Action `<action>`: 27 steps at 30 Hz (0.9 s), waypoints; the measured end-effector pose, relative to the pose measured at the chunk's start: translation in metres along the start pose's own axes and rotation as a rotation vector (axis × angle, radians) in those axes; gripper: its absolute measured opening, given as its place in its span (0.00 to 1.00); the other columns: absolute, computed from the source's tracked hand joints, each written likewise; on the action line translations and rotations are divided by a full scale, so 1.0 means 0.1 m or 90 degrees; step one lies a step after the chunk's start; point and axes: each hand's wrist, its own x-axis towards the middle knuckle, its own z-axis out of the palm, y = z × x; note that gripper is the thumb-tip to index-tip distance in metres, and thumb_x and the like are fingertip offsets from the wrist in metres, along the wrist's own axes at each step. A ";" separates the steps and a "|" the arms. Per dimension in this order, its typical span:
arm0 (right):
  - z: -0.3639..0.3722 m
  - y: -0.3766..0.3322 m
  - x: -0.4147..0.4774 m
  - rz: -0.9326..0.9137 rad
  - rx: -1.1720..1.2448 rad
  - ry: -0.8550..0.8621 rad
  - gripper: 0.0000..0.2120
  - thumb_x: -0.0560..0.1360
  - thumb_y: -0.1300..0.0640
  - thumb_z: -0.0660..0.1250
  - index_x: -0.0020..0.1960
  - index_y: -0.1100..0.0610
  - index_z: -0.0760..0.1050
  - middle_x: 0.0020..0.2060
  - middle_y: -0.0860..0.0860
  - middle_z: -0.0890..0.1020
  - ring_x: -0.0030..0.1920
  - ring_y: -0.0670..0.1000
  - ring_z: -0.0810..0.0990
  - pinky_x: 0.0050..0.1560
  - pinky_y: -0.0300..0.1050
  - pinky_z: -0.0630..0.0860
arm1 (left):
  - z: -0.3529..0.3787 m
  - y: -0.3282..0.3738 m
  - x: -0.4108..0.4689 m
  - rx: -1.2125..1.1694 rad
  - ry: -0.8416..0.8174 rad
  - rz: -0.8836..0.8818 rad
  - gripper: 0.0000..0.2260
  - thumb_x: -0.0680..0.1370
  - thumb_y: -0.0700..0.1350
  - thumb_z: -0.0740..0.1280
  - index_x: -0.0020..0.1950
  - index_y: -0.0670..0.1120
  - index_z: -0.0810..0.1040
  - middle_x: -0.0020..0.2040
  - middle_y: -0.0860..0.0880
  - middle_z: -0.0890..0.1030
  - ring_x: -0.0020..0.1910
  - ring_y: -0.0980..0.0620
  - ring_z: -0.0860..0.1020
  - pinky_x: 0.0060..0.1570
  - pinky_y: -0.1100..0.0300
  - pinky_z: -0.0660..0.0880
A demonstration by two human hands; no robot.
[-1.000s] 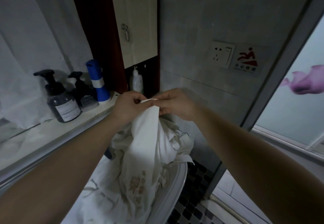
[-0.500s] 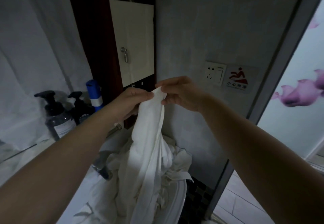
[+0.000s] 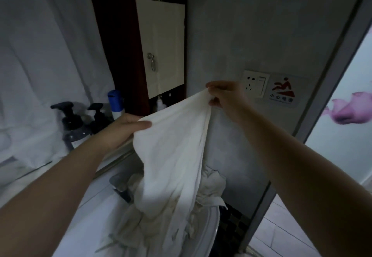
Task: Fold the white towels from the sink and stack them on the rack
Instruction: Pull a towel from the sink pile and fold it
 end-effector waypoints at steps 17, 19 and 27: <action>0.11 0.55 0.11 0.047 -0.089 0.168 0.10 0.77 0.59 0.66 0.43 0.47 0.82 0.26 0.44 0.83 0.27 0.46 0.82 0.36 0.45 0.83 | -0.32 -0.62 -0.42 0.293 0.034 -0.091 0.15 0.79 0.45 0.70 0.33 0.43 0.83 0.35 0.42 0.81 0.37 0.49 0.78 0.45 0.54 0.70; 0.09 0.58 0.11 0.057 -0.097 0.183 0.09 0.78 0.59 0.66 0.46 0.48 0.83 0.29 0.46 0.84 0.28 0.46 0.83 0.34 0.43 0.83 | -0.32 -0.69 -0.46 0.290 0.066 -0.101 0.13 0.79 0.48 0.70 0.36 0.45 0.85 0.40 0.43 0.84 0.42 0.47 0.81 0.49 0.53 0.73; -0.03 0.70 0.11 0.102 -0.166 0.239 0.11 0.78 0.59 0.64 0.53 0.51 0.84 0.37 0.48 0.84 0.31 0.47 0.85 0.32 0.38 0.79 | -0.24 -0.69 -0.34 0.146 0.167 -0.043 0.14 0.77 0.53 0.71 0.36 0.45 0.83 0.39 0.44 0.84 0.39 0.52 0.80 0.49 0.54 0.73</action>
